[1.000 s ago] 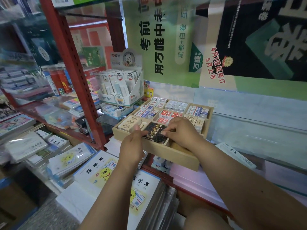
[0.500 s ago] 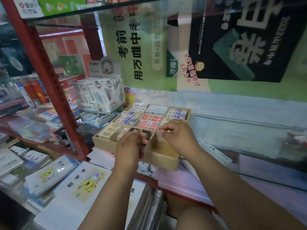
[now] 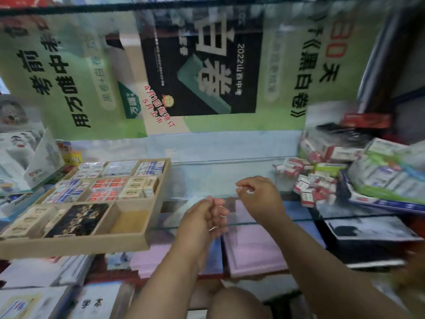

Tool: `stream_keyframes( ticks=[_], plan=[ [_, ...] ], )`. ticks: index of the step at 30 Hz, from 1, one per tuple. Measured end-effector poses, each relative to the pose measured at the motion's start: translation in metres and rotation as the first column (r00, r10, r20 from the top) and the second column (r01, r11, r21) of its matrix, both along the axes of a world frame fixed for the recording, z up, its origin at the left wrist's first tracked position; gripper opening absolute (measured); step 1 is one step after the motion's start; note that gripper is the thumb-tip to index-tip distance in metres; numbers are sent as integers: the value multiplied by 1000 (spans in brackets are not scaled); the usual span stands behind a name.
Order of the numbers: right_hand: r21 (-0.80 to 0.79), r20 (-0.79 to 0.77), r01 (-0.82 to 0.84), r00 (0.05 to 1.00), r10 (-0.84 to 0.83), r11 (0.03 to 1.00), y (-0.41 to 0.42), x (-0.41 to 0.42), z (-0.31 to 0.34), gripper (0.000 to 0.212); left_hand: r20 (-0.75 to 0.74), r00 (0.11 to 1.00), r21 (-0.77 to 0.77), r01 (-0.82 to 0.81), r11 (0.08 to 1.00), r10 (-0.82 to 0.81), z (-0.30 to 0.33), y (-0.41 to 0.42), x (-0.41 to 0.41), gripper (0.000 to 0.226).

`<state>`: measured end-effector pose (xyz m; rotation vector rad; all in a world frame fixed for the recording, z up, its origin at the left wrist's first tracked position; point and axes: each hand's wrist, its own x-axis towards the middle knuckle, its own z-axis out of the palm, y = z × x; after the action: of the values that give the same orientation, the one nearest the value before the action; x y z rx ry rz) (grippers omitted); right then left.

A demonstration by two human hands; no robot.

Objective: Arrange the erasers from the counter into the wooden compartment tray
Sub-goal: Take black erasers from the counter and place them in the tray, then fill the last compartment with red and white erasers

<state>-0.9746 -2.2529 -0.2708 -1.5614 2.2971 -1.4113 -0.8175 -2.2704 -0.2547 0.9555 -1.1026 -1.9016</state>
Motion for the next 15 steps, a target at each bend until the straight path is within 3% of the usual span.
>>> stream_keyframes(
  ticks=[5,9,12,15],
  plan=[
    [140,-69,316,949,-309,938,40,-75,-10,43,-94,990,149,117,982,-104,-3,16,-35,30],
    [301,-294,556,827,-479,775,58,-120,-16,71,-125,982,210,164,964,-140,-5,21,-51,28],
    [499,-341,556,831,-439,665,59,-142,-20,80,-107,984,222,165,961,-144,-5,22,-59,27],
    [592,-315,472,882,-351,654,49,-147,-26,76,-106,986,253,153,955,-130,-6,20,-63,27]
  ],
)
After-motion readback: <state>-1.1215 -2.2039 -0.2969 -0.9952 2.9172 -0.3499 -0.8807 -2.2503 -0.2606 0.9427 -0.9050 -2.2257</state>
